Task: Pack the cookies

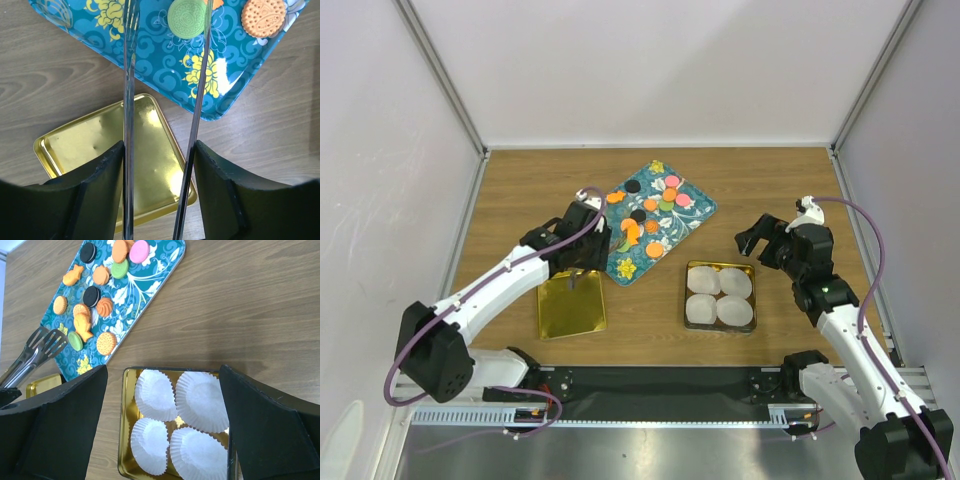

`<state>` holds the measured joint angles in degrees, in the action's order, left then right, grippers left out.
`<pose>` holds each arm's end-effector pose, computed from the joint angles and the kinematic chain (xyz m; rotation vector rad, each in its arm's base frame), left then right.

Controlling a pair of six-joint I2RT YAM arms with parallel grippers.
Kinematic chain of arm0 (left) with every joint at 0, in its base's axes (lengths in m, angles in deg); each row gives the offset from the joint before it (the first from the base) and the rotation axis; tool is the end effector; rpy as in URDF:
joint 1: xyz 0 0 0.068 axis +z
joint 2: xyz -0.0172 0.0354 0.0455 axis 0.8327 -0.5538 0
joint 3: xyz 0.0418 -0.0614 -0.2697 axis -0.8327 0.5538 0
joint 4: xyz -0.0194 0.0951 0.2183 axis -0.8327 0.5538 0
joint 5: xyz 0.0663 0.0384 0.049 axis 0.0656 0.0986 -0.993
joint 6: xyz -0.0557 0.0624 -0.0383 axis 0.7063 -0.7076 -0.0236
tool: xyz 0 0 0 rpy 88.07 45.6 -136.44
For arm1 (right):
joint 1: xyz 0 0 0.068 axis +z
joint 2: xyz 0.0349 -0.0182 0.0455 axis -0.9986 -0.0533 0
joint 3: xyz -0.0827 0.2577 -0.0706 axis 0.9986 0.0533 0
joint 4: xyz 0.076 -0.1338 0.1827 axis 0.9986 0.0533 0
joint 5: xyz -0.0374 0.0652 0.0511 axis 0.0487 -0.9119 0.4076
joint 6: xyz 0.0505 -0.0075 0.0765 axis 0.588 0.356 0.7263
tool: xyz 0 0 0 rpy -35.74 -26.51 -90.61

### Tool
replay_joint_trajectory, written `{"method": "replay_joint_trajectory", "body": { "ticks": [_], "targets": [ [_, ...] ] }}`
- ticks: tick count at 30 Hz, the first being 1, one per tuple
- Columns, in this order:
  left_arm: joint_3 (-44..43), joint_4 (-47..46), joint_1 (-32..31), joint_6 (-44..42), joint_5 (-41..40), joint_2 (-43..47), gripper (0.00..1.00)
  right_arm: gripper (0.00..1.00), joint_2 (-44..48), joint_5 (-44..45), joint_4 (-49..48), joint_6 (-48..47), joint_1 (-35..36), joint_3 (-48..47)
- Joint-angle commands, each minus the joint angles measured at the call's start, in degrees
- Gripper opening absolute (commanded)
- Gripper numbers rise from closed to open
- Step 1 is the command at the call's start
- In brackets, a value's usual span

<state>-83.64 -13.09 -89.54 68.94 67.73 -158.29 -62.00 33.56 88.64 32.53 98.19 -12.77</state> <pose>0.2297 -0.1317 0.2395 0.2587 2.4934 -0.1301 0.2012 0.0454 0.2633 0.2590 2.0053 0.5090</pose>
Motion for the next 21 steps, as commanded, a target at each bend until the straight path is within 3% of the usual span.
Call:
{"method": "replay_joint_trajectory", "body": {
  "ticks": [1, 21],
  "targets": [
    [0.0, -2.3, -0.8, -1.3, -0.6, 1.2, 0.6, 0.99, 0.0, 0.2, -1.5, -0.8, -0.1, 0.1],
    [-2.9, -3.7, -1.2, -2.2, 1.1, -5.4, 0.62, 1.0, 0.0, 0.4, -1.5, -0.9, -0.1, 0.0]
  ]
}}
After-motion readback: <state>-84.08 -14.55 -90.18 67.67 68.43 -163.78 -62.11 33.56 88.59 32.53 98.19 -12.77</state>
